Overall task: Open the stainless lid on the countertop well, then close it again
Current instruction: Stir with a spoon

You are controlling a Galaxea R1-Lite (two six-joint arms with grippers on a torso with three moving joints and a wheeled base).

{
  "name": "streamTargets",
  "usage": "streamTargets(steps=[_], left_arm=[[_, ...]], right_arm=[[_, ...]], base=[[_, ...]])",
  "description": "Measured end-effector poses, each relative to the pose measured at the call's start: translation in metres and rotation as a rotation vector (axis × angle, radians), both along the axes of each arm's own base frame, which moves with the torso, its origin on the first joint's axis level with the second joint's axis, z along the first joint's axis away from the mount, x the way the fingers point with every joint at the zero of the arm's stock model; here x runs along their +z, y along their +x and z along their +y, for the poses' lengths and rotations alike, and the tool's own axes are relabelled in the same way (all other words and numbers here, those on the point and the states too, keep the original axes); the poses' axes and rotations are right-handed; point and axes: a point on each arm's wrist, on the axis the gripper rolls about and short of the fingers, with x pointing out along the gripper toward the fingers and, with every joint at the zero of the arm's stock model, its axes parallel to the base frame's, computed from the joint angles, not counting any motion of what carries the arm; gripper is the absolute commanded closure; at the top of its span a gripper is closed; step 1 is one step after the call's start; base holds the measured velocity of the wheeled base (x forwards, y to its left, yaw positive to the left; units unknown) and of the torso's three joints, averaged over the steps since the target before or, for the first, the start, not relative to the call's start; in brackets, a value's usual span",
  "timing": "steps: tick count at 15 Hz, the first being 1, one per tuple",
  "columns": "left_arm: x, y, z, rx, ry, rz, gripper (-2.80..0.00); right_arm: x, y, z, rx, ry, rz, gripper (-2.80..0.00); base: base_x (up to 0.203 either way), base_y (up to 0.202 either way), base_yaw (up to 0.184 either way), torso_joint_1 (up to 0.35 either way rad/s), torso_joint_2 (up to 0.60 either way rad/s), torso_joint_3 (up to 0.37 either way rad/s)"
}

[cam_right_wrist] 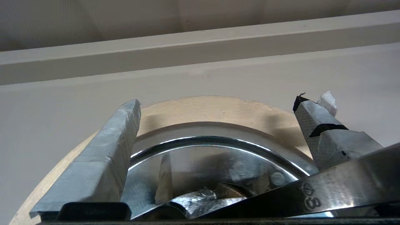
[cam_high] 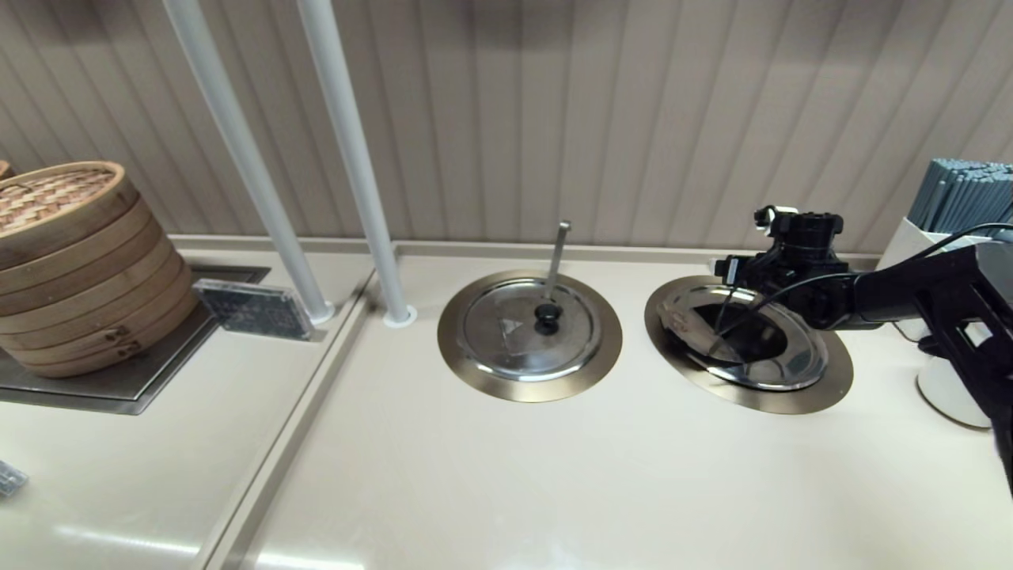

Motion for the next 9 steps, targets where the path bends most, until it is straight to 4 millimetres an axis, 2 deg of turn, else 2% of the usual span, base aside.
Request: streamTargets(steps=[6,9], left_arm=[[0.0,0.0,0.0,0.0,0.0,0.0,0.0],[0.0,0.0,0.0,0.0,0.0,0.0,0.0]], right_arm=[[-0.004,0.013,0.022,0.044,0.001,-0.001,-2.8],[-0.01,0.014,0.017,0.033,0.002,0.01,-2.8]], base=[[0.0,0.0,0.0,0.0,0.0,0.0],[0.0,0.0,0.0,0.0,0.0,0.0]])
